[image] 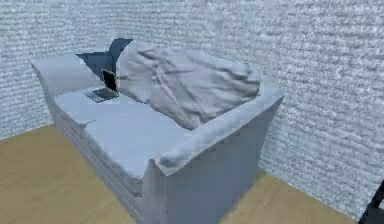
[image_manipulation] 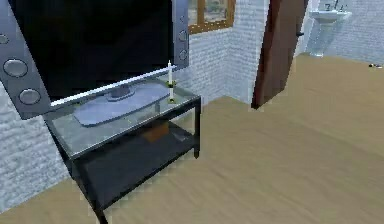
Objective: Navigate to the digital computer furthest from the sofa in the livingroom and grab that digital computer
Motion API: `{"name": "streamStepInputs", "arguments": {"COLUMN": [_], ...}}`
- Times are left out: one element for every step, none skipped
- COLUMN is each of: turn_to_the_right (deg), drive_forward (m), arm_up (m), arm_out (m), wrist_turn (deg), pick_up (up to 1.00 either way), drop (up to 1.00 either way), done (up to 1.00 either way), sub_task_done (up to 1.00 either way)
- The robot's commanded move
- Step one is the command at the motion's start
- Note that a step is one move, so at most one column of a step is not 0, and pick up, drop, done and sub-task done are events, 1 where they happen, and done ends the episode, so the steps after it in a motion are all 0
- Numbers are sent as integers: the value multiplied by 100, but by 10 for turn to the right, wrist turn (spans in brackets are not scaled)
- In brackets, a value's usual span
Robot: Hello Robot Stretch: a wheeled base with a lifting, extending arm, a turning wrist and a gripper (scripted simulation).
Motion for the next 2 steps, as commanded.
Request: {"name": "streamStepInputs", "arguments": {"turn_to_the_right": [-450, -240], "drive_forward": [0, 0], "arm_up": [0, 0], "arm_out": [0, 0], "wrist_turn": [0, 0], "pick_up": [0, 0], "drop": [0, 0], "done": [0, 0], "sub_task_done": [0, 0]}}
